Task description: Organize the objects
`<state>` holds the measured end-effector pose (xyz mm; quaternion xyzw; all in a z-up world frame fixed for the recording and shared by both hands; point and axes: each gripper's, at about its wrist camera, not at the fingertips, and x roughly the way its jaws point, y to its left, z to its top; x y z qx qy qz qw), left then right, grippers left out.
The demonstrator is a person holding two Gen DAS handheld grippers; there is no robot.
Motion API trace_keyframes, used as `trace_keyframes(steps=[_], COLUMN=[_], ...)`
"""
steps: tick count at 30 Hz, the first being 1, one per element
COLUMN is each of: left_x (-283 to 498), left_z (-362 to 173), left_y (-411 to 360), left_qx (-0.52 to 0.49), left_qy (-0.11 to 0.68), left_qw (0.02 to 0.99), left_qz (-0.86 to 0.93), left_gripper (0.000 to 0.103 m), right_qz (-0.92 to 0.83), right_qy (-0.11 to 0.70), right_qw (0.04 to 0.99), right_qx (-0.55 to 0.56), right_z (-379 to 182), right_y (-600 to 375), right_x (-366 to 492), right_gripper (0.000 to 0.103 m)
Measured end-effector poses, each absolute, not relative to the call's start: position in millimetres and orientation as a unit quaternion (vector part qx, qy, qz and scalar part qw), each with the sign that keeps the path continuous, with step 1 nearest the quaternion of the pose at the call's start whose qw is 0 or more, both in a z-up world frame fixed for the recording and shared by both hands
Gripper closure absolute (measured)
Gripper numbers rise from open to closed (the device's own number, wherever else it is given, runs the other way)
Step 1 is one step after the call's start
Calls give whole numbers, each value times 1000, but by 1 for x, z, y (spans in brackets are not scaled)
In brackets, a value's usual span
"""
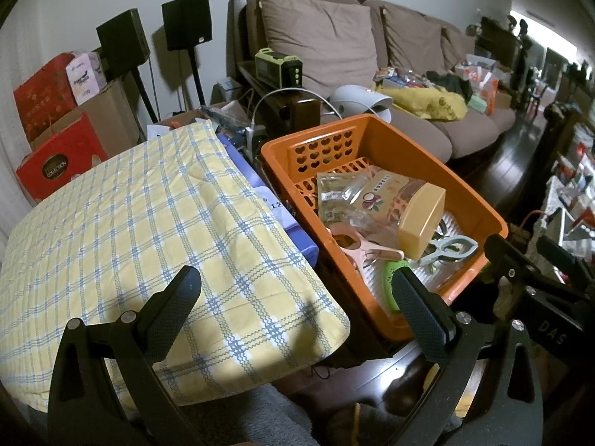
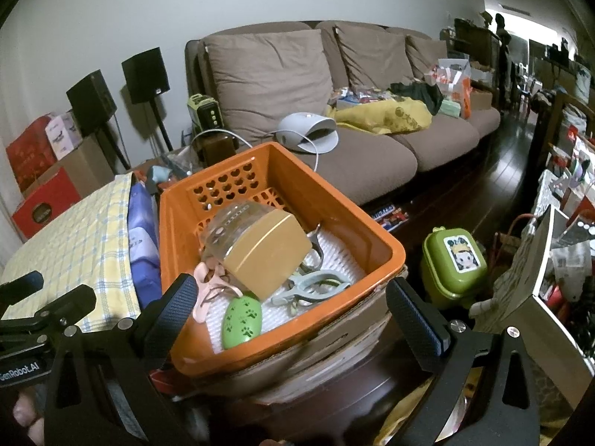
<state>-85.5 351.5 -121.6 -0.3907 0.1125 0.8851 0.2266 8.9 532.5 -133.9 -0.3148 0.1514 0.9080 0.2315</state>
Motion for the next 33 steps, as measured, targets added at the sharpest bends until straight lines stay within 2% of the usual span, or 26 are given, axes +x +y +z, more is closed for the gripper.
trace_keyframes(steps=[33], left_x=[-83], left_z=[-125], left_y=[352], left_qx=[-394], left_qy=[112], left_qw=[231], left_qz=[882], left_gripper=[0], right_qz=[910], right_qy=[141], right_qw=[234], right_qx=[-313], right_z=[-135], right_y=[527], right_x=[7], right_gripper=[1])
